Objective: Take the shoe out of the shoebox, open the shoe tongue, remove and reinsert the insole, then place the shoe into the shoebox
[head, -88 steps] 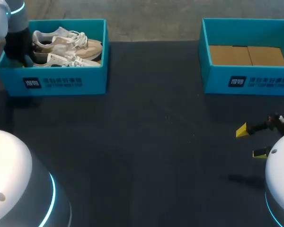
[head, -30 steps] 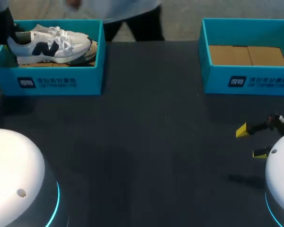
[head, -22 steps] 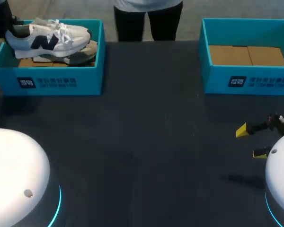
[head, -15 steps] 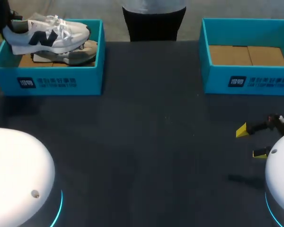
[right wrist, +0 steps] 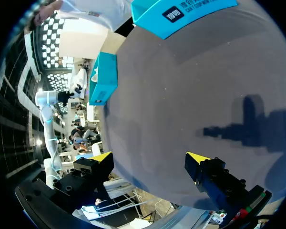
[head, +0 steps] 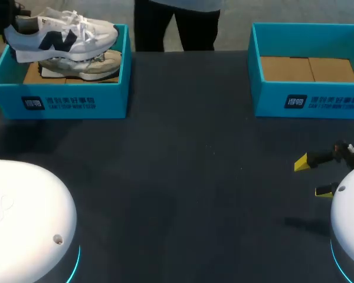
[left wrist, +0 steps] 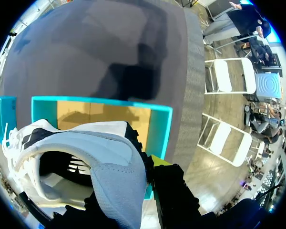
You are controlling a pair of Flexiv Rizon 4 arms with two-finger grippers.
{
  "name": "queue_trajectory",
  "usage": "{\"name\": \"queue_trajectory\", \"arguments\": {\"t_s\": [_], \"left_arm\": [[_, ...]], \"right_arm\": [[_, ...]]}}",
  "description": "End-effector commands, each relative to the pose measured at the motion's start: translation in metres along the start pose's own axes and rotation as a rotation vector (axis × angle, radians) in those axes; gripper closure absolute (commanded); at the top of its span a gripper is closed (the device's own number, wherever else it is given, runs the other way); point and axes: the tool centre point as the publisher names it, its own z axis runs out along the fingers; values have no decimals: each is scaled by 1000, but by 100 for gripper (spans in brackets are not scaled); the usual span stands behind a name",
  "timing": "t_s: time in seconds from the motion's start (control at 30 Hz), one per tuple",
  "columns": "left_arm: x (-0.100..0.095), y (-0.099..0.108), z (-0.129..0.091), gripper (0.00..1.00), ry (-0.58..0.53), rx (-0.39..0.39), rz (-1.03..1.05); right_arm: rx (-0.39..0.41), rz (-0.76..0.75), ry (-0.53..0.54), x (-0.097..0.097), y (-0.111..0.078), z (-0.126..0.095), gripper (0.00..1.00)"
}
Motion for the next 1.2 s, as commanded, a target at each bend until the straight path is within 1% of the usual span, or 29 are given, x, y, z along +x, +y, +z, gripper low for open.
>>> {"name": "queue_trajectory", "arguments": {"t_s": [0.03, 0.2, 0.3, 0.53, 0.6, 0.63, 0.77, 0.8, 0.83, 0.87, 1.07, 1.1, 1.13, 1.2], "left_arm": [[-6, -35, -27, 100, 8, -40, 9], [-17, -61, -41, 100, 6, -46, 21], [-23, -75, -46, 100, 7, -50, 25], [-37, -113, -62, 100, -36, -63, 59], [-39, -116, -63, 100, -40, -61, 64], [-47, -133, -65, 100, -46, -68, 77], [-59, -159, -70, 100, -65, -50, 109], [-59, -159, -70, 100, -65, -50, 109], [-66, -172, -73, 100, -72, -52, 120], [-70, -178, -74, 100, -77, -52, 137], [-89, -210, -82, 100, -83, -72, 177], [-89, -210, -82, 100, -83, -72, 177], [-95, -219, -84, 100, -83, -81, 185], [-100, -228, -85, 100, -82, -81, 194]], "right_arm": [[-3, 1, -3, 0, -2, 0, 0], [-3, 1, -3, 0, -2, 0, 0], [-3, 1, -3, 0, -2, 0, 0], [-3, 1, -3, 0, -2, 0, 0], [-3, 1, -3, 0, -2, 0, 0], [-3, 1, -3, 0, -2, 0, 0], [-3, 1, -3, 0, -2, 0, 0], [-3, 1, -3, 0, -2, 0, 0], [-3, 1, -3, 0, -2, 0, 0], [-3, 1, -3, 0, -2, 0, 0], [-3, 1, -3, 0, -2, 0, 0], [-3, 1, -3, 0, -2, 0, 0], [-3, 1, -3, 0, -2, 0, 0], [-3, 1, -3, 0, -2, 0, 0]]}}
